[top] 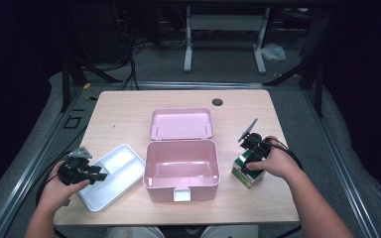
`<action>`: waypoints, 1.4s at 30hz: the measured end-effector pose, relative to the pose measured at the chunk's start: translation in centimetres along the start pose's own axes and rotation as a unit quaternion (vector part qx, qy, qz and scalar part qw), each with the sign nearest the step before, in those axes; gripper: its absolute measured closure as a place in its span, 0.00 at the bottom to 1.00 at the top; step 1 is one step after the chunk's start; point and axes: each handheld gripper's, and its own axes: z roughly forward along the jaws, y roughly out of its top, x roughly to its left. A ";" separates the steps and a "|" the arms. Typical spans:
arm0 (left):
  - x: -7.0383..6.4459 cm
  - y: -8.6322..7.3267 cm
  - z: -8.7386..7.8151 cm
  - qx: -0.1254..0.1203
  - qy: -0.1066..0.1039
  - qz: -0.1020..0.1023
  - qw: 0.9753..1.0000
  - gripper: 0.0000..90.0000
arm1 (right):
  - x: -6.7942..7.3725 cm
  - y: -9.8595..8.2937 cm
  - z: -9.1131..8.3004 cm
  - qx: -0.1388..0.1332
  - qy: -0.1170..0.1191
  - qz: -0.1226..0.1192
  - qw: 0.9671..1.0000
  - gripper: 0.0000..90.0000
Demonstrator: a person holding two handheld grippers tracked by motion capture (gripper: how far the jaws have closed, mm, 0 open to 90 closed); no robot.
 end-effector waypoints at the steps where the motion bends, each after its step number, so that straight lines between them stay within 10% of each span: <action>1: 0.0 0.0 0.0 0.000 0.001 0.001 1.000 0.63 | 0.0 0.0 0.0 0.000 -0.004 -0.003 1.000 0.16; 12: 0.1 0.0 0.0 0.001 0.000 0.002 1.000 0.63 | 0.2 0.0 -0.5 0.001 -0.013 -0.017 1.000 0.18; 14: 0.1 0.0 0.0 0.001 0.000 0.002 1.000 0.63 | 0.3 0.0 -1.0 -0.002 -0.014 -0.021 1.000 0.24; 15: 0.1 0.0 0.0 0.002 0.000 0.001 1.000 0.63 | 0.3 0.0 -2.3 -0.036 0.015 -0.024 0.999 0.58; 17: 0.0 0.0 0.0 0.003 0.000 0.001 1.000 0.63 | 0.2 0.0 -2.9 -0.050 0.031 -0.019 0.998 0.58; 27: 0.1 -0.1 0.0 0.001 -0.001 -0.002 1.000 0.63 | 0.1 0.3 -1.4 -0.012 -0.017 0.003 1.000 0.06; 42: 0.2 -0.2 0.0 0.001 0.001 0.000 1.000 0.63 | -0.5 0.5 0.8 0.005 0.007 0.025 1.000 0.12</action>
